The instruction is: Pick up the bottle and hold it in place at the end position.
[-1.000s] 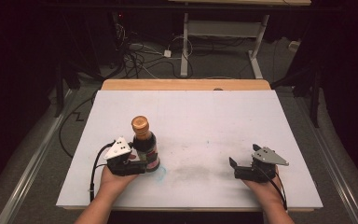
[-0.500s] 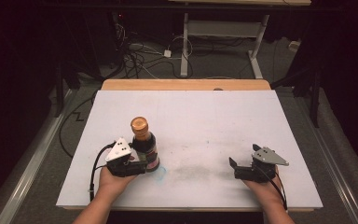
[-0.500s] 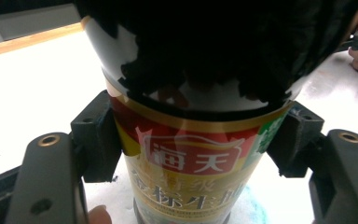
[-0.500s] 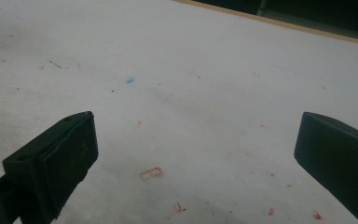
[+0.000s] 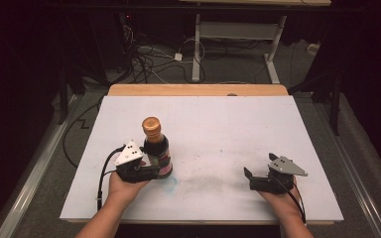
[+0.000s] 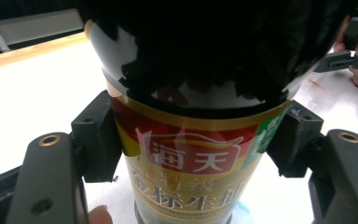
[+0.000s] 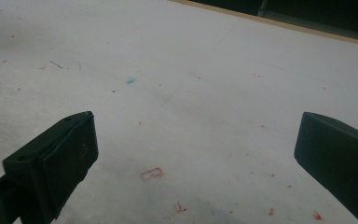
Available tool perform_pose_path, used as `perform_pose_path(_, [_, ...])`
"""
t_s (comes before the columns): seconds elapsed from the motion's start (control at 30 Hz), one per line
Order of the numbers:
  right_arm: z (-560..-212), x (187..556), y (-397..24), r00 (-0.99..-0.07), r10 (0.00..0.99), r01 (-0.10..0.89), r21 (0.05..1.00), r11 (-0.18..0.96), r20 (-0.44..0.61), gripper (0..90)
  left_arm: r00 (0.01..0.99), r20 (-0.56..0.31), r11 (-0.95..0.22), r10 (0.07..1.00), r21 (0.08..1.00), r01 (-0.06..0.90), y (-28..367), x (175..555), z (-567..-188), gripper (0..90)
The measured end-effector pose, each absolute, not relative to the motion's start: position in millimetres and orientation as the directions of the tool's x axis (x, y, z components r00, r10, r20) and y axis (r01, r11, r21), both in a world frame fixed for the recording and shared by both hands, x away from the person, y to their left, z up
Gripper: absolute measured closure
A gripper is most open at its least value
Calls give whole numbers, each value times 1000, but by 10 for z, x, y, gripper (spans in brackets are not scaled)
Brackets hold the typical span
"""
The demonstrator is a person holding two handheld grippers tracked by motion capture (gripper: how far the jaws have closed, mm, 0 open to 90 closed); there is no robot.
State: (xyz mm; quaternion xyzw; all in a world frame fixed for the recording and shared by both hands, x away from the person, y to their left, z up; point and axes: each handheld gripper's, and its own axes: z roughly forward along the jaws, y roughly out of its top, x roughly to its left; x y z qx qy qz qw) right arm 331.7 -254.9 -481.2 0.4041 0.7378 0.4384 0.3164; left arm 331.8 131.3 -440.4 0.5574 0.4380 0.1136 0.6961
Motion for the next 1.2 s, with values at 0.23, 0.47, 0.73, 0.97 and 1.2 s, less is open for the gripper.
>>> perform_pose_path(0.23, [-4811, 3318, -2554, -480, 871, 317, 904, 288, -109, 1, 588, -490, 355, 643, 872, 338, 1200, 3439, -4376, 289])
perform_pose_path(0.47, [-4811, 3319, -2563, -481, 871, 317, 906, 280, -101, 1, 592, -482, 355, 646, 876, 326, 1038, 3574, -4350, 289])
perform_pose_path(0.73, [-4811, 3316, -2565, -483, 870, 315, 907, 279, -100, 1, 598, -482, 361, 640, 876, 320, 834, 3760, -4303, 289])
perform_pose_path(0.97, [-4811, 3314, -2566, -484, 869, 313, 908, 279, -100, 1, 600, -482, 357, 639, 876, 325, 664, 3934, -4304, 289])
perform_pose_path(1.2, [-4810, 3310, -2566, -486, 868, 311, 909, 278, -100, 1, 597, -482, 348, 641, 876, 333, 514, 4100, -4327, 288])
